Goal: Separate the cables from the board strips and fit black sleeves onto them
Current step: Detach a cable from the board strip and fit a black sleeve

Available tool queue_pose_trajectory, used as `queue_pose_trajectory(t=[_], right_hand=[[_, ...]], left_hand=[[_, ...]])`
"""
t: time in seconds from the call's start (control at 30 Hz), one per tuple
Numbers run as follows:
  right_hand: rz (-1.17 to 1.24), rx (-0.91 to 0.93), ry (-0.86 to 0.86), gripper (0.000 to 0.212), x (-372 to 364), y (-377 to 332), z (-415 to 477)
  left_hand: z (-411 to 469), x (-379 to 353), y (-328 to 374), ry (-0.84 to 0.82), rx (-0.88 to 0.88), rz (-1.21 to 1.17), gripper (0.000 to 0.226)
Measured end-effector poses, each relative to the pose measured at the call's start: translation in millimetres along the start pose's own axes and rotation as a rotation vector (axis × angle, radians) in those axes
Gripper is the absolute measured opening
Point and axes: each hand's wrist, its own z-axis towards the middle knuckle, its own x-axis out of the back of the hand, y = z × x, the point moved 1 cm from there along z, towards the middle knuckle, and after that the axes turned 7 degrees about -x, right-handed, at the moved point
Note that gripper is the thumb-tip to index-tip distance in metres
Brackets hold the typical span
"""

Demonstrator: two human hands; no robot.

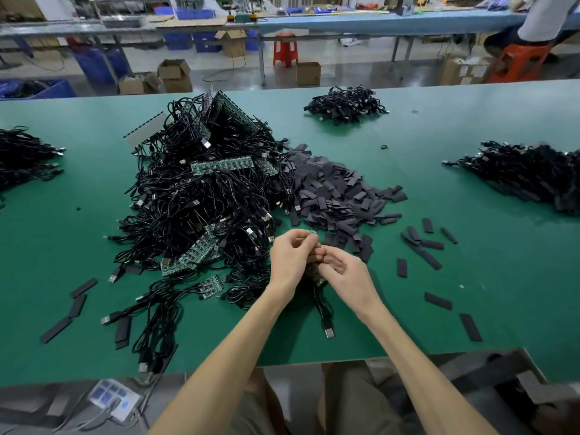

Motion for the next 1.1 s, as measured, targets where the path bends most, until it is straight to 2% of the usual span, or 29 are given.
queue_pose_trajectory(t=[0.13,0.3,0.43,0.53,0.67,0.87,1.03,1.1], right_hand=[[0.107,0.041,0.066,0.031,-1,0,-2],[-0.063,0.196,0.068,0.026,-8,-5,-9],[-0.072,0.183,0.327,0.027,2,-4,-8],[-0.082,0.081,0.44,0.029,4,-2,-4],[-0.192,0.029,0.416,0.033,17,2,8],[-0.574,0.209,0.224,0.038,15,10,22],[-0.666,0.298,0.18,0.038,10,14,21],[-0.701,0.315,0.132,0.051,10,14,19]], left_hand=[[15,13,-2,0.04,-0.045,0.062,0.008],[23,39,-8,0.013,-0.115,0.227,0.009],[27,49,-7,-0.02,-0.137,0.265,0.01],[24,52,-7,-0.047,-0.153,0.29,0.008],[15,42,2,-0.078,-0.181,0.297,0.008],[-4,4,-3,-0.306,-0.118,0.164,0.012],[-11,0,-14,-0.175,-0.174,0.222,0.016],[-11,2,-13,-0.14,-0.181,0.184,0.016]])
